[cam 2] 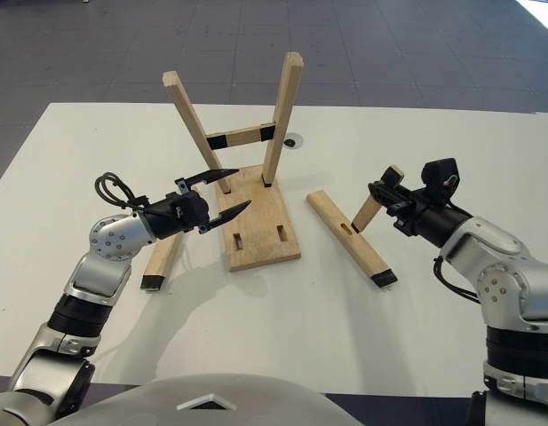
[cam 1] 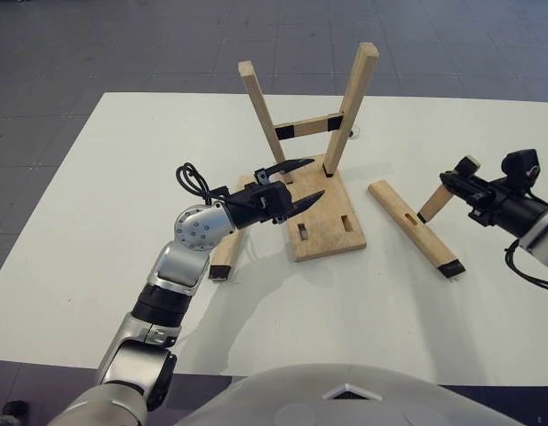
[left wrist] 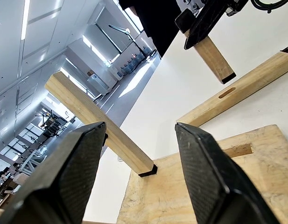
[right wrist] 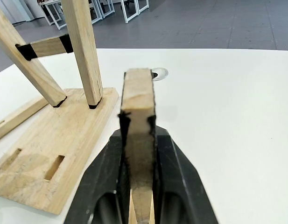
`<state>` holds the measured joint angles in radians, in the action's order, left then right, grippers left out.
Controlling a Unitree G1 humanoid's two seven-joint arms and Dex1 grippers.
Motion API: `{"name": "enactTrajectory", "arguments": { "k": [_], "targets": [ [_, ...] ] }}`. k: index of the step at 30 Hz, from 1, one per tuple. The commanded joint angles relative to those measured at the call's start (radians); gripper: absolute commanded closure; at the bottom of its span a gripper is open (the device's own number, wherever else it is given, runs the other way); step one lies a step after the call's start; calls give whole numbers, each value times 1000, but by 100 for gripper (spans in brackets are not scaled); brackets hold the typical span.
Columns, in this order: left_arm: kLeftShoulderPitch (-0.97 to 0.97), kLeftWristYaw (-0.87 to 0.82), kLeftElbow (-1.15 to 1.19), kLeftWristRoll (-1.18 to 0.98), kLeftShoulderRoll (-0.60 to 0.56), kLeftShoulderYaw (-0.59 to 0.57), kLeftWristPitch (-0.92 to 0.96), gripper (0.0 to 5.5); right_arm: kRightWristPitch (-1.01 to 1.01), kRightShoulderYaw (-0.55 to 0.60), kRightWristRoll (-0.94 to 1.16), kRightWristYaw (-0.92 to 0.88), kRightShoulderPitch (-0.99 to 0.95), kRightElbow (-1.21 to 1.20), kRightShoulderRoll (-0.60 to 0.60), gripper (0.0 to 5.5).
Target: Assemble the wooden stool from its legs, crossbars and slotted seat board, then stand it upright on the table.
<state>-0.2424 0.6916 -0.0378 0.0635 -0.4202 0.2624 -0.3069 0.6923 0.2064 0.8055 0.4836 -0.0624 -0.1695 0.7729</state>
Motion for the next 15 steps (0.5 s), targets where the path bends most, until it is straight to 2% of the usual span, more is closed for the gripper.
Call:
{"name": "enactTrajectory", "arguments": {
  "k": [1,15],
  "targets": [
    [-4,1,-1,7,-6,4,13,277,-14,-10,-46,27,-14,14,-36,510],
    [14,1,-22,5,-7,13,27,277,-15,-47,-165,102,-53,77,-69,510]
  ]
}}
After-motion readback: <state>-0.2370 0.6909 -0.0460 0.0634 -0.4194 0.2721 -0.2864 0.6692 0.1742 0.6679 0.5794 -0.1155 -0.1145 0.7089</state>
